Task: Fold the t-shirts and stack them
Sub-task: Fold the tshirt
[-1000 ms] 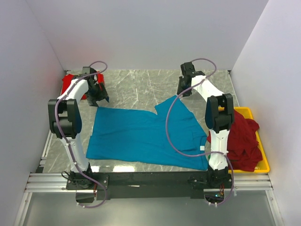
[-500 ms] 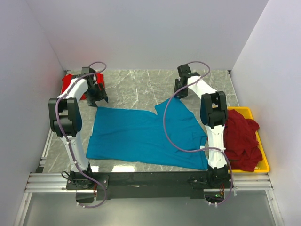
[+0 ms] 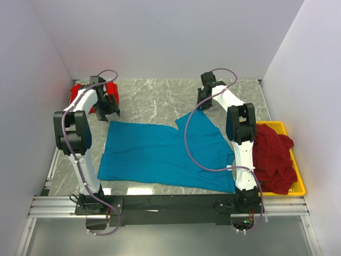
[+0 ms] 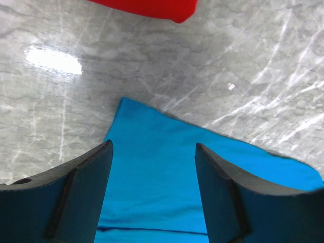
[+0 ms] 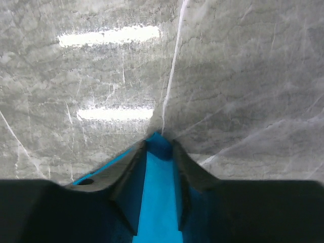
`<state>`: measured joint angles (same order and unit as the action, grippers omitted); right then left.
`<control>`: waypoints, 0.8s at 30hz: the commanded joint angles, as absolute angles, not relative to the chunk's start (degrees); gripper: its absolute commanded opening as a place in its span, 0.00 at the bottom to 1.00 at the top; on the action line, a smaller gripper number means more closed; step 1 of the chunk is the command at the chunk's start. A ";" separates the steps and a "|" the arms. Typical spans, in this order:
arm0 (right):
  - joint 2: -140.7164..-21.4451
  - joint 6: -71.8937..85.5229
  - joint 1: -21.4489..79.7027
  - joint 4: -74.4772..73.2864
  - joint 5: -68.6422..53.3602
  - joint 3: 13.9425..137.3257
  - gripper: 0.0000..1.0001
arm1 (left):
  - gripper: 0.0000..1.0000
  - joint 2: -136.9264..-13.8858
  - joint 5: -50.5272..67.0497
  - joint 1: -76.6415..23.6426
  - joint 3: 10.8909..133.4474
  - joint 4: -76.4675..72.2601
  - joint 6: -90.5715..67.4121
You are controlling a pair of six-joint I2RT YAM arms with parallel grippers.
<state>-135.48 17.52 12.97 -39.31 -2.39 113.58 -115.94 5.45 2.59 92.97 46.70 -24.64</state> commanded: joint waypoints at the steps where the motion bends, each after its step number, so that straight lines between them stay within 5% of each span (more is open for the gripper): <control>1: -136.58 16.52 13.45 -40.08 -2.55 114.96 0.31 | 0.71 -116.10 2.99 2.72 93.69 47.02 -23.82; 8: -135.44 17.57 13.53 -39.29 -3.08 113.03 0.01 | 0.68 -117.94 0.26 2.72 94.83 46.67 -24.69; 24: -131.66 19.16 13.53 -36.39 -2.90 106.00 0.00 | 0.40 -122.08 -1.85 2.72 95.63 44.91 -25.31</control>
